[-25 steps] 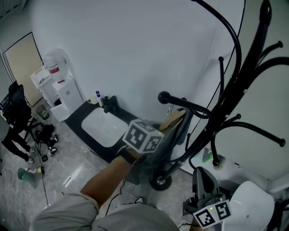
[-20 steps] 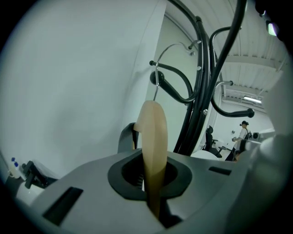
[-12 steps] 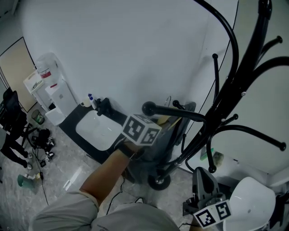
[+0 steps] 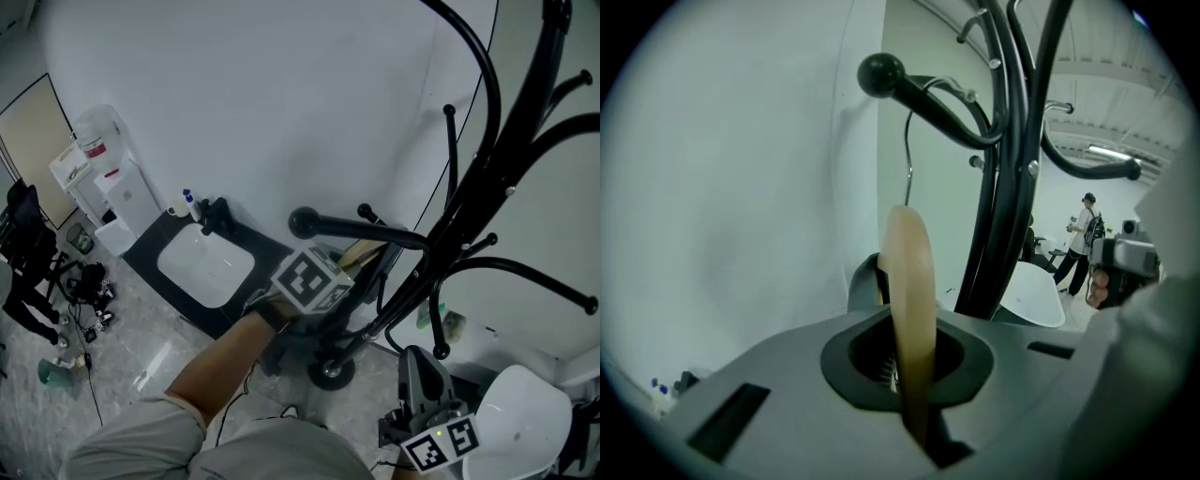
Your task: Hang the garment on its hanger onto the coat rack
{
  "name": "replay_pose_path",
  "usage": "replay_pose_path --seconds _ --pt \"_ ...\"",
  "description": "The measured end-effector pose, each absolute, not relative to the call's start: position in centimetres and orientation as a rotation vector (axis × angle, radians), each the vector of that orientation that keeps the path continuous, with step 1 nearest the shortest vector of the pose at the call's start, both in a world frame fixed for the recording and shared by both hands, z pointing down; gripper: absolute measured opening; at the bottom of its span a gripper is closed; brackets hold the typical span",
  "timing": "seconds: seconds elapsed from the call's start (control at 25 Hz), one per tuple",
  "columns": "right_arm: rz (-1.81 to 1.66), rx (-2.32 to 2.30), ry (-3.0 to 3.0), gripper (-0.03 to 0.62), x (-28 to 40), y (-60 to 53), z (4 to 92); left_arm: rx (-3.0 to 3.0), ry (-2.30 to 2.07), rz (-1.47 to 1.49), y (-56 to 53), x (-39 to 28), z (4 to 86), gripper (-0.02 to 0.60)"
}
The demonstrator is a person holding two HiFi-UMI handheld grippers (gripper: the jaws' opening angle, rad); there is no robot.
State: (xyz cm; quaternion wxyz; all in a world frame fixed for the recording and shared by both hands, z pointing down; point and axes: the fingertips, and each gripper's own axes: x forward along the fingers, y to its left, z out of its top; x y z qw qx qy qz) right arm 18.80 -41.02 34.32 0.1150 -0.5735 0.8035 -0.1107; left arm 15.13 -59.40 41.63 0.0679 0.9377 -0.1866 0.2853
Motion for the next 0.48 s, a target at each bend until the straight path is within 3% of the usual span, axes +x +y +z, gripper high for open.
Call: replay_pose_path --seconds 0.4,0.48 --pt "-0.360 -1.661 2.389 0.015 19.1 -40.1 35.3 2.840 -0.575 0.812 -57.6 17.1 42.7 0.008" --pt "-0.364 -1.645 2.409 0.015 18.8 -39.9 35.6 2.845 -0.598 0.805 -57.3 16.6 42.6 0.086"
